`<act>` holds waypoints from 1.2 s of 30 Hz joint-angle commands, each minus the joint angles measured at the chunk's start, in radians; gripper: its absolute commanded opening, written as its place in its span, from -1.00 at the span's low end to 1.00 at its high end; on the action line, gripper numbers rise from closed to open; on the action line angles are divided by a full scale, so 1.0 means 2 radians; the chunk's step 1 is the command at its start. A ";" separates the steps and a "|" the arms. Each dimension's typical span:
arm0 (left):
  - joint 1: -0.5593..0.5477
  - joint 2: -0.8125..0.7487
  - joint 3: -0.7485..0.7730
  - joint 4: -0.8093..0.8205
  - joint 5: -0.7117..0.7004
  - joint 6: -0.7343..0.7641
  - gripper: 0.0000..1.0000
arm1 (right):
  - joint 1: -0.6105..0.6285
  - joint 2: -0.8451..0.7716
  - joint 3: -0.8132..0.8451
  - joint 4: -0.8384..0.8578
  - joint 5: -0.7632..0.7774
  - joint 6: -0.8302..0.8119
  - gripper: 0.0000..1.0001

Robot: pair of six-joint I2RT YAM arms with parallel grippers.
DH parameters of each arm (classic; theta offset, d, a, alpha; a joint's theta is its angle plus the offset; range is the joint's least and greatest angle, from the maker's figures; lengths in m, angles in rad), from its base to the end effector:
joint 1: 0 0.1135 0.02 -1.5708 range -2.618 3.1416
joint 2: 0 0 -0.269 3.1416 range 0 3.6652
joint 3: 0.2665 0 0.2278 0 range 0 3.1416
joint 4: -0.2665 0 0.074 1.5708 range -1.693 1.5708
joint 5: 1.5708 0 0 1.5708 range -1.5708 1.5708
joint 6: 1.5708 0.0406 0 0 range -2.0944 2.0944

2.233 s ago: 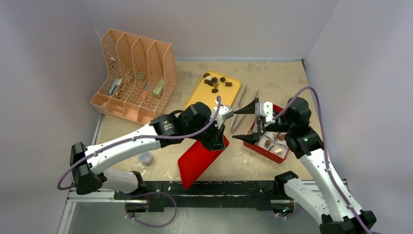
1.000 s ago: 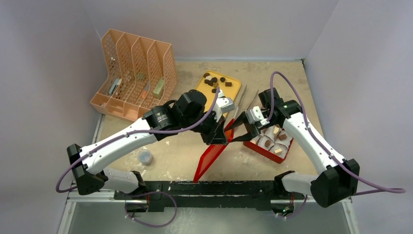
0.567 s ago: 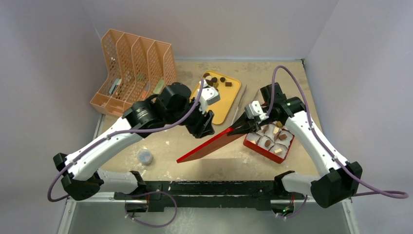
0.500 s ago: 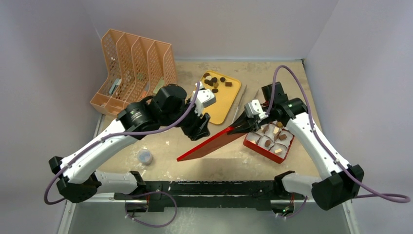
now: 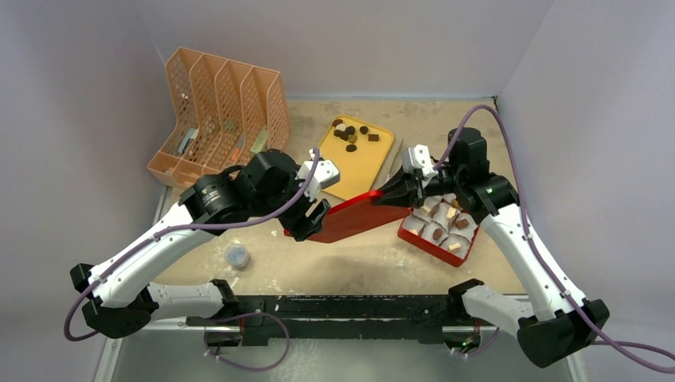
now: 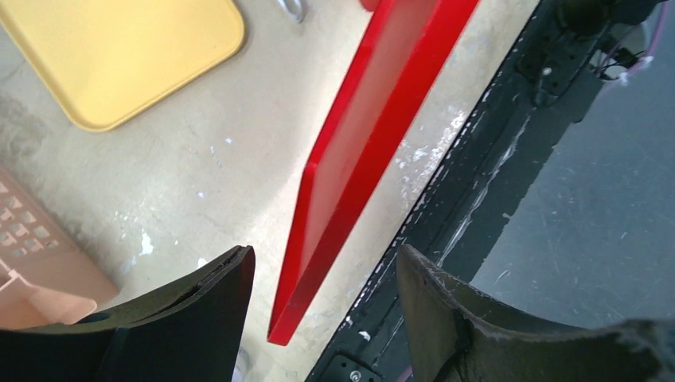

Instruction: Pack the chocolate

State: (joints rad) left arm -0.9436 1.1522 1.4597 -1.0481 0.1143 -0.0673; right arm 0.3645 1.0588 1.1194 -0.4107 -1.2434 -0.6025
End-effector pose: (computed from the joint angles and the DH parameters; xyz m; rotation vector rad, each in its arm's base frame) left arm 0.1056 -0.1536 0.4058 1.0699 2.1414 -0.6304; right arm 0.1598 0.1021 0.3913 -1.4515 1.0423 1.0039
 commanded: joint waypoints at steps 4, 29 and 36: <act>0.001 -0.008 -0.025 -0.001 -0.055 0.007 0.30 | 0.000 -0.022 0.020 0.020 -0.002 0.033 -1.00; 0.002 -0.028 -0.070 0.015 -0.129 0.012 -0.17 | -0.004 -0.055 0.020 0.029 0.011 0.027 -1.00; 0.002 -0.062 -0.102 0.060 -0.111 0.074 -0.22 | -0.004 -0.051 0.029 -0.006 -0.020 -0.007 -1.00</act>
State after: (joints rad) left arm -0.9436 1.0870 1.2789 -1.0229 -0.1074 -0.0036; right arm 0.3588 0.9737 1.1275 -0.4183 -1.1999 -0.5781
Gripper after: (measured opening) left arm 0.410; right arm 0.126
